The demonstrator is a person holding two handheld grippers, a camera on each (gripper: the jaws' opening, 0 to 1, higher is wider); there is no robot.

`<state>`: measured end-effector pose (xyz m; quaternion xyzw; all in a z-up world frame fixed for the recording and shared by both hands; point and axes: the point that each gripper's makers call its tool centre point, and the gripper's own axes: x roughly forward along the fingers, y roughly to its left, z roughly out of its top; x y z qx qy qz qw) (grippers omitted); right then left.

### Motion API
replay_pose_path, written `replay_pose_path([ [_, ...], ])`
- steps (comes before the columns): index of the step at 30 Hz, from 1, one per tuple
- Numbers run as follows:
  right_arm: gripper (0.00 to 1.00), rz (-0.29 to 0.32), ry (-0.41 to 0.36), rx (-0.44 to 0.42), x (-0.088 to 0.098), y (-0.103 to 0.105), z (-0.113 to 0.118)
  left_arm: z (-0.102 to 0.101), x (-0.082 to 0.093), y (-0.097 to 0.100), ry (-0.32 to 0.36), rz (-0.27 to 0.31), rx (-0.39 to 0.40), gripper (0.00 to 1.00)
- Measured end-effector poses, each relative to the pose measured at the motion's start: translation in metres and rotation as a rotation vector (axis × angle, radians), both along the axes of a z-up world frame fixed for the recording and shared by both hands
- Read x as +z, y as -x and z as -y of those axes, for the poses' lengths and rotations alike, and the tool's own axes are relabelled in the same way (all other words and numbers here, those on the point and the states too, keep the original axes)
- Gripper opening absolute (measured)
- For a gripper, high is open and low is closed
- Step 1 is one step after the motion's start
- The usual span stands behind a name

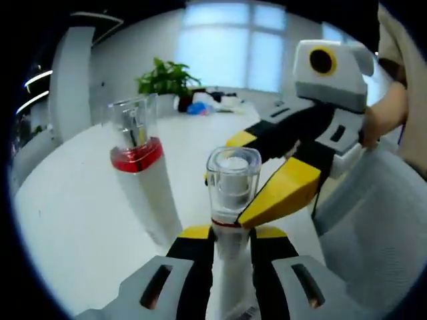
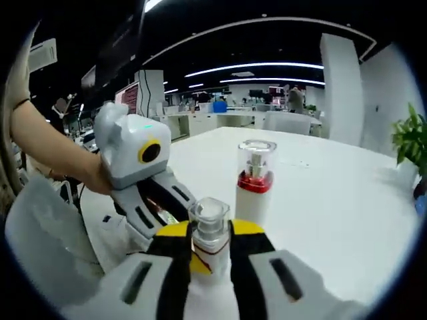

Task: Arrange the skincare products in the storage area until every visible bottle or jar stands upright without overlapping.

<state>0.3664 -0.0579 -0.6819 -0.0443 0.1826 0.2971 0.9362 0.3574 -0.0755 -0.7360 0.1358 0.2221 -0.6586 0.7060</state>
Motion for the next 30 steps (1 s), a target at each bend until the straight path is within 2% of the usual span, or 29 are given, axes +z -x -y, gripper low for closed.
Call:
replay_pose_path([
  [3,0.21,-0.009,0.003,-0.009,-0.005,0.000,0.000,0.000,-0.004,0.000,-0.016,0.004,-0.003,0.17],
  [10,0.21,0.015,0.006,-0.025,-0.003,-0.008,0.004,0.004,0.002,-0.002,0.003,0.019,0.004,0.17],
  [21,0.21,0.023,0.010,-0.036,-0.002,-0.019,0.003,0.002,0.004,-0.012,-0.004,0.021,0.065,0.18],
  [30,0.21,0.027,0.015,-0.046,-0.002,-0.026,0.002,-0.003,-0.002,-0.019,-0.030,0.027,0.092,0.18],
])
